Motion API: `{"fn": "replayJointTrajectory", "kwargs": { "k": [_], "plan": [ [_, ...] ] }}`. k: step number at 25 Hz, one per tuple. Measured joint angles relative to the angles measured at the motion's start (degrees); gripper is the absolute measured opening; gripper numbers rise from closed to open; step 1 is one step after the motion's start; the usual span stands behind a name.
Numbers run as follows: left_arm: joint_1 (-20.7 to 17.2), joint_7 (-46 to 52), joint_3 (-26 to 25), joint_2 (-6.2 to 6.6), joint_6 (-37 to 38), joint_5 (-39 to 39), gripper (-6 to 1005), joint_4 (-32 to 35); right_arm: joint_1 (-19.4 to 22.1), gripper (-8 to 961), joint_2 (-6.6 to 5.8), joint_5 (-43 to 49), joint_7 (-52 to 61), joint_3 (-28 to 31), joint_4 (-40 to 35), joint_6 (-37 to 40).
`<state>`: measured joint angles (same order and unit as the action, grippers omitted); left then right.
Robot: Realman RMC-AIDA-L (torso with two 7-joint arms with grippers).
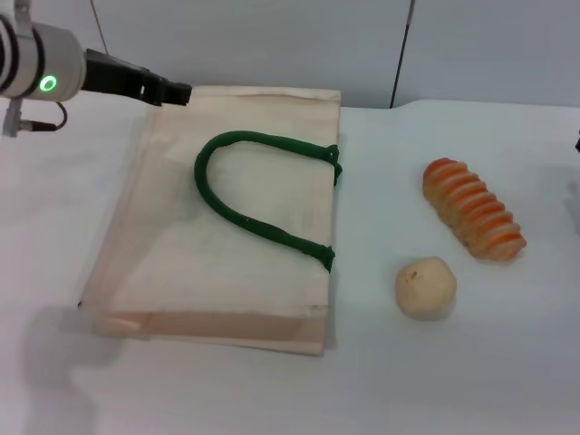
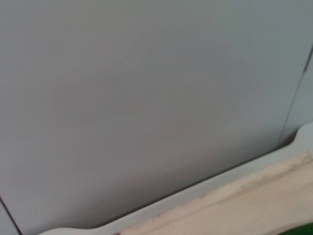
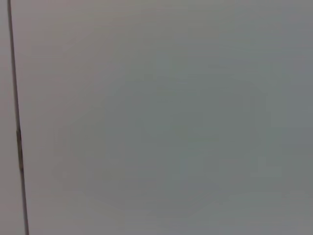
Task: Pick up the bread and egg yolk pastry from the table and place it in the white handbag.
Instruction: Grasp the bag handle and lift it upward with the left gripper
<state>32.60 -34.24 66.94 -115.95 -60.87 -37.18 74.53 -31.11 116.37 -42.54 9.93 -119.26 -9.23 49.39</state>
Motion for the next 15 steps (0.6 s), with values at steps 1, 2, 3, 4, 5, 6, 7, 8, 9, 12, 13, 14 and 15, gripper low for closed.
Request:
{"fn": "replayJointTrajectory", "kwargs": {
  "k": [1,2,3,4,5,6,7,8,9,12,13,14,15],
  "plan": [
    [0.3,-0.3,0.1,0.00,-0.1,0.4,688,-0.3,0.0,698,0.00,0.0,0.0,0.0,0.0,0.0],
    [0.7,-0.9,0.3,0.01,-0.2,1.2,688,-0.6,0.0,698,0.00,0.0,0.0,0.0,0.0,0.0],
    [0.8,-1.3,0.3,0.01,-0.4,1.6,688,-0.8,-0.1,698,0.00,0.0,0.0,0.0,0.0,0.0],
    [0.9,-2.3,0.4,0.01,-0.7,2.0,687,-0.9,-0.1,698,0.00,0.0,0.0,0.0,0.0,0.0],
    [1.0,-3.2,0.4,0.01,-1.1,2.2,687,-1.0,-0.1,698,0.00,0.0,0.0,0.0,0.0,0.0],
    [1.1,-4.1,0.4,0.04,-1.4,2.3,686,-1.0,-0.1,698,0.00,0.0,0.0,-0.1,0.0,0.0],
    [1.2,-4.8,0.4,0.09,-1.7,2.4,685,-1.0,-0.1,698,0.00,0.0,0.0,-0.1,0.0,0.0],
    [1.3,-5.7,0.4,0.11,-2.1,2.5,684,-1.0,-0.1,698,0.00,0.1,0.0,-0.1,0.0,0.0],
    [1.5,-6.3,0.4,0.16,-2.5,2.9,684,-1.0,-0.1,698,0.00,0.1,0.0,-0.1,0.0,0.0],
    [2.4,-7.8,0.4,0.12,-4.1,5.5,681,-1.0,-0.1,698,0.00,0.1,0.0,-0.1,0.0,0.0],
    [2.6,-8.2,0.4,0.06,-4.5,6.5,681,-1.1,-0.1,698,0.00,0.1,0.0,-0.1,0.0,-0.1],
    [2.9,-8.6,0.4,0.00,-4.8,7.2,680,-1.3,-0.2,698,0.00,0.1,0.0,-0.1,0.0,-0.2],
    [3.4,-9.1,0.4,-0.09,-5.3,8.2,679,-1.6,-0.4,698,0.00,0.1,0.0,-0.1,0.0,-0.3]
  ]
}}
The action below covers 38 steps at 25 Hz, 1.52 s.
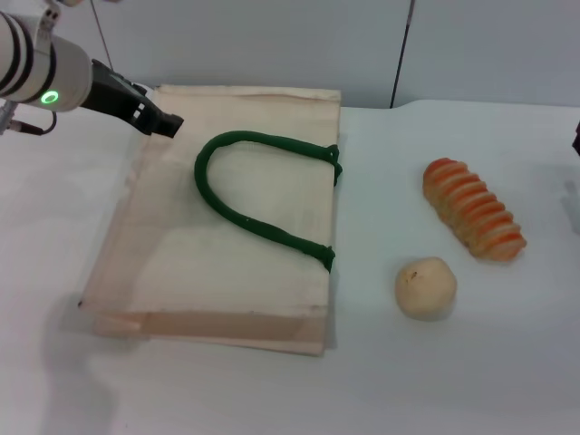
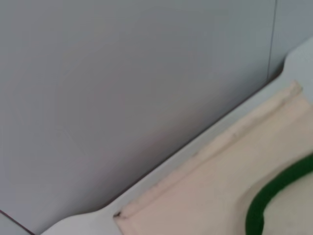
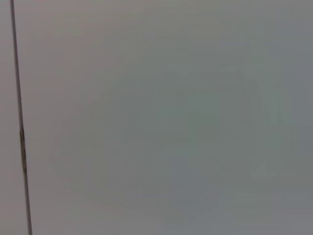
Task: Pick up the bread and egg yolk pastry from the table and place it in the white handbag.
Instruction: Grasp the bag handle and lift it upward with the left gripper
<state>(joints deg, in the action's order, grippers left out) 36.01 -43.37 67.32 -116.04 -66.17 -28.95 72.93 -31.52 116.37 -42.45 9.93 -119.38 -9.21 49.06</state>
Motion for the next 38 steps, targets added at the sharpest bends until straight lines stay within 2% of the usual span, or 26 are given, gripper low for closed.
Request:
{"fn": "replayJointTrajectory", "kwargs": {
  "k": [6,17,28,38],
  "plan": [
    [1.9,-0.7,0.4,-0.05,-1.2,1.0,675,-1.3,-0.2,698,0.00,0.0,0.0,-0.1,0.0,-0.2],
    [3.1,-1.9,5.8,-0.18,2.1,1.0,676,-4.4,-0.4,698,0.10,0.0,0.0,-0.1,-0.1,-0.3],
    [3.6,-5.2,6.6,-0.25,7.0,1.1,676,-11.7,0.0,699,0.17,0.1,0.0,-0.1,-1.6,-0.3],
    [4.3,-5.7,7.2,-0.13,9.0,1.1,675,-12.1,0.0,699,0.17,0.1,0.0,-0.9,-1.5,-0.3]
  ]
}}
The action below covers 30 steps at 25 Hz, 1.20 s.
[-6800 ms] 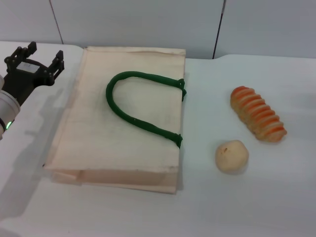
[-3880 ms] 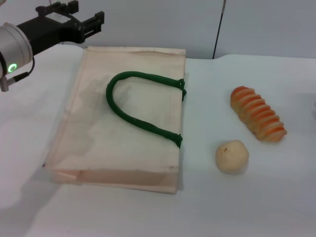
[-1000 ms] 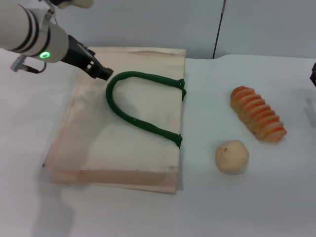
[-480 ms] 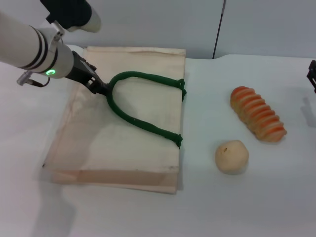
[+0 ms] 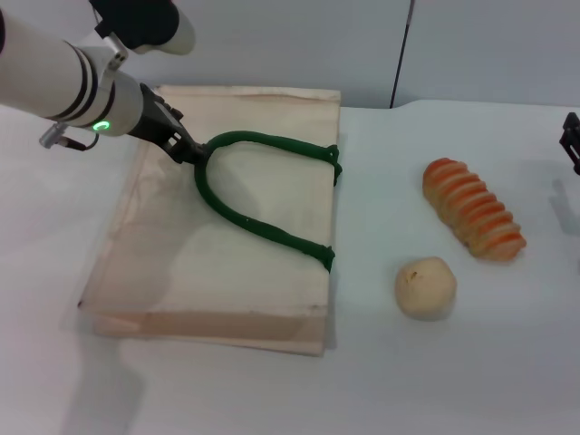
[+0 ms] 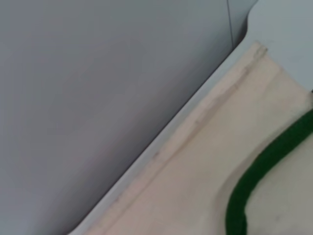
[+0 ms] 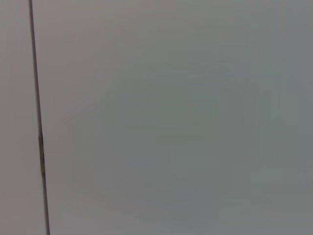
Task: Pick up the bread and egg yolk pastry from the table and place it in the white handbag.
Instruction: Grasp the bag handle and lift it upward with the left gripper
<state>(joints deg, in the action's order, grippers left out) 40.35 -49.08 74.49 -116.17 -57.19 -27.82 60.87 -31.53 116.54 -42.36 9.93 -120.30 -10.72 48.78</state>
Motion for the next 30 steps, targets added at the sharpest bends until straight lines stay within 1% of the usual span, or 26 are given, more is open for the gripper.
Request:
{"fn": "replayJointTrajectory", "kwargs": {
  "k": [5,13,21,25,30],
  "plan": [
    [0.5,0.0,-0.2,0.12,1.8,0.1,675,-0.1,0.0,699,0.00,0.0,0.0,0.0,0.0,0.0],
    [1.4,-0.9,0.5,-0.09,5.5,-0.1,675,-3.2,-0.2,699,0.02,0.0,0.1,0.0,0.0,0.0],
    [1.0,-1.1,5.0,-0.20,8.7,-4.7,676,-4.5,-0.2,699,0.09,0.0,0.1,0.0,0.0,0.0],
    [0.9,-1.9,5.3,-0.20,9.4,-6.9,676,-5.1,-0.2,699,0.09,0.0,0.1,0.0,0.0,0.0],
    [0.1,-2.4,5.3,-0.20,10.6,-7.8,676,-5.3,-0.2,699,0.09,0.0,0.2,0.0,0.0,0.0]
  ]
}}
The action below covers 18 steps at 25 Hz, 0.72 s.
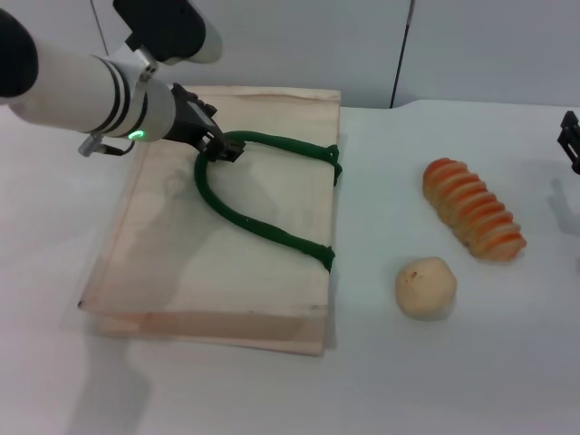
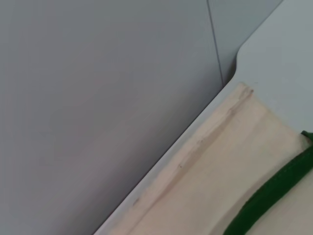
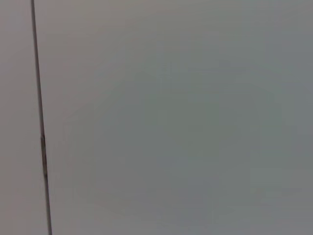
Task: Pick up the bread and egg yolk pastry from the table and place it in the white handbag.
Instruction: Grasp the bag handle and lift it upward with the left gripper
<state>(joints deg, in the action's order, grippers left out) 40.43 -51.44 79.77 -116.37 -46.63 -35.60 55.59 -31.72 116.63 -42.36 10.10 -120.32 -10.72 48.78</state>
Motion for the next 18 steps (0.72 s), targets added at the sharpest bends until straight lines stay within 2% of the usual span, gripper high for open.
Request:
{"fn": "replayJointTrajectory", "kwargs": {
  "k": [18],
  "plan": [
    [-0.2,-0.1,0.1,0.00,3.0,-0.4,676,-3.7,-0.1,699,-0.05,0.0,0.6,-0.1,0.0,0.0]
  ]
}}
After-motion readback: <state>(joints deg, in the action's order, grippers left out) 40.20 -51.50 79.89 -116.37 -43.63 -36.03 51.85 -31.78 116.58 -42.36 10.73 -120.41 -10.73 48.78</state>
